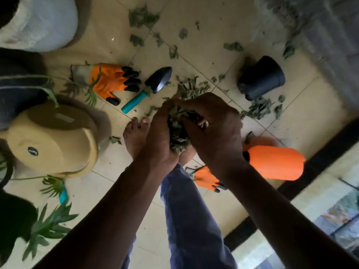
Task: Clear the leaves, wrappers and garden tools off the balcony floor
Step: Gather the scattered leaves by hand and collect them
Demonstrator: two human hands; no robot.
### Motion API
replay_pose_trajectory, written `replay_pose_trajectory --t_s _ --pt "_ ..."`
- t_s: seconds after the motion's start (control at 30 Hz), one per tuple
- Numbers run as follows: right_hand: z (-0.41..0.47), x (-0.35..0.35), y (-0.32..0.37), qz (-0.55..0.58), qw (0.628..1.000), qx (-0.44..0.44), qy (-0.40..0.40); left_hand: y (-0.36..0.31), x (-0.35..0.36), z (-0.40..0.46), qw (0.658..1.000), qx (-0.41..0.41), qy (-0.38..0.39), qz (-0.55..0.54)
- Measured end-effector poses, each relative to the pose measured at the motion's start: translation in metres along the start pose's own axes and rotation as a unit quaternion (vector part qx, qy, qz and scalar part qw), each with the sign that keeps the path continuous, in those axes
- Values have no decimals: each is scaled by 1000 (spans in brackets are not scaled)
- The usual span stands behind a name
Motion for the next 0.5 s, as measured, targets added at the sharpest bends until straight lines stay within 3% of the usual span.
replay_pose_trajectory --t_s 0.07,0.27,0.4,0.5 --pt "0 0 23 -42 998 -41 16 -11 -3 -15 998 -15 -6 -54" --pt "-8 -13 96 -39 994 -77 60 -61 3 -75 997 16 -19 -68" --pt "1 -45 132 57 997 -4 -46 -91 9 -118 992 44 -3 -122" --pt "7 -53 155 125 987 67 -73 -98 11 -150 982 45 8 -183"
Point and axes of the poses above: each hand's wrist, its own z-axis towards the middle knuckle, its own x-axis out of the palm, y = z × x, the point moved 9 cm from there along z, towards the middle knuckle, and after that the axes turned 15 degrees about -y, right-handed, at the moved point
